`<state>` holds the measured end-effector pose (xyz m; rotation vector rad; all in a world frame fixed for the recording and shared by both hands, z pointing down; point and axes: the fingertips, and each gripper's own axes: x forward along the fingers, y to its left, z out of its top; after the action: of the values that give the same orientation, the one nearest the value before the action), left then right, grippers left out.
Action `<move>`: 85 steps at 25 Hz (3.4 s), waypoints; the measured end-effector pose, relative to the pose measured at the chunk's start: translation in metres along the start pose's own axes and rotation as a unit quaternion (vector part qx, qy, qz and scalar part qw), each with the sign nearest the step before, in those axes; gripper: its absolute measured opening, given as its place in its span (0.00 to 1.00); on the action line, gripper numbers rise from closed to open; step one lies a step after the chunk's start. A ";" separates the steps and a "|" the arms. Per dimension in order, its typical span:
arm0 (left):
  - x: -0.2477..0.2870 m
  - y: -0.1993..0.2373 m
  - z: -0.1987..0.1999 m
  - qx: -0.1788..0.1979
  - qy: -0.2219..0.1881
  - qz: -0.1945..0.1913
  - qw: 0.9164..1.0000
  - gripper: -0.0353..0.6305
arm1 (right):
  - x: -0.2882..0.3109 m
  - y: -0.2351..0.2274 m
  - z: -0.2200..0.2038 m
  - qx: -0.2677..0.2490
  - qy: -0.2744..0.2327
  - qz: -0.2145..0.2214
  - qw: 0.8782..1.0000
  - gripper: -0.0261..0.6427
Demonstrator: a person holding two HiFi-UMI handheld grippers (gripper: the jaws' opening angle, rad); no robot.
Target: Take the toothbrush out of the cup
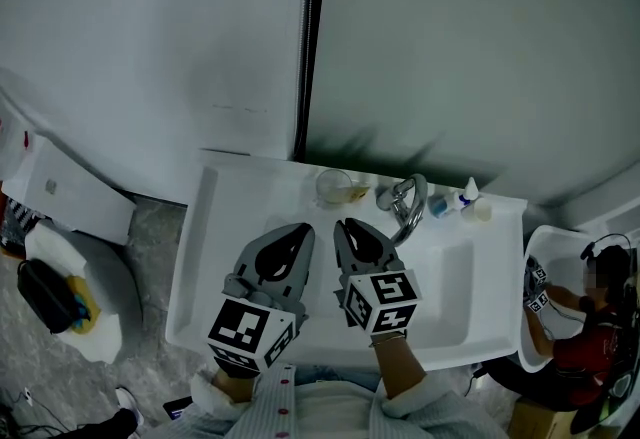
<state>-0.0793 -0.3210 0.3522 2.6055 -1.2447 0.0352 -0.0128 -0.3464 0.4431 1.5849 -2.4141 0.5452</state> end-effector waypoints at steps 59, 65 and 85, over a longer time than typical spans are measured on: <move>0.019 0.047 -0.057 -0.059 0.043 0.011 0.997 0.08 | 0.076 -0.062 -0.013 0.034 -0.002 -0.120 0.992 0.12; 0.014 0.040 -0.048 -0.051 0.034 0.009 0.998 0.08 | 0.067 -0.057 -0.003 0.028 -0.013 -0.117 0.993 0.12; -0.015 -0.001 -0.016 -0.008 -0.001 -0.002 1.000 0.08 | 0.017 -0.026 0.050 -0.002 -0.085 -0.078 0.993 0.12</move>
<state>-0.0868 -0.3056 0.3657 2.5947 -1.2345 0.0227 0.0060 -0.3908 0.4095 1.8694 -2.3763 0.3894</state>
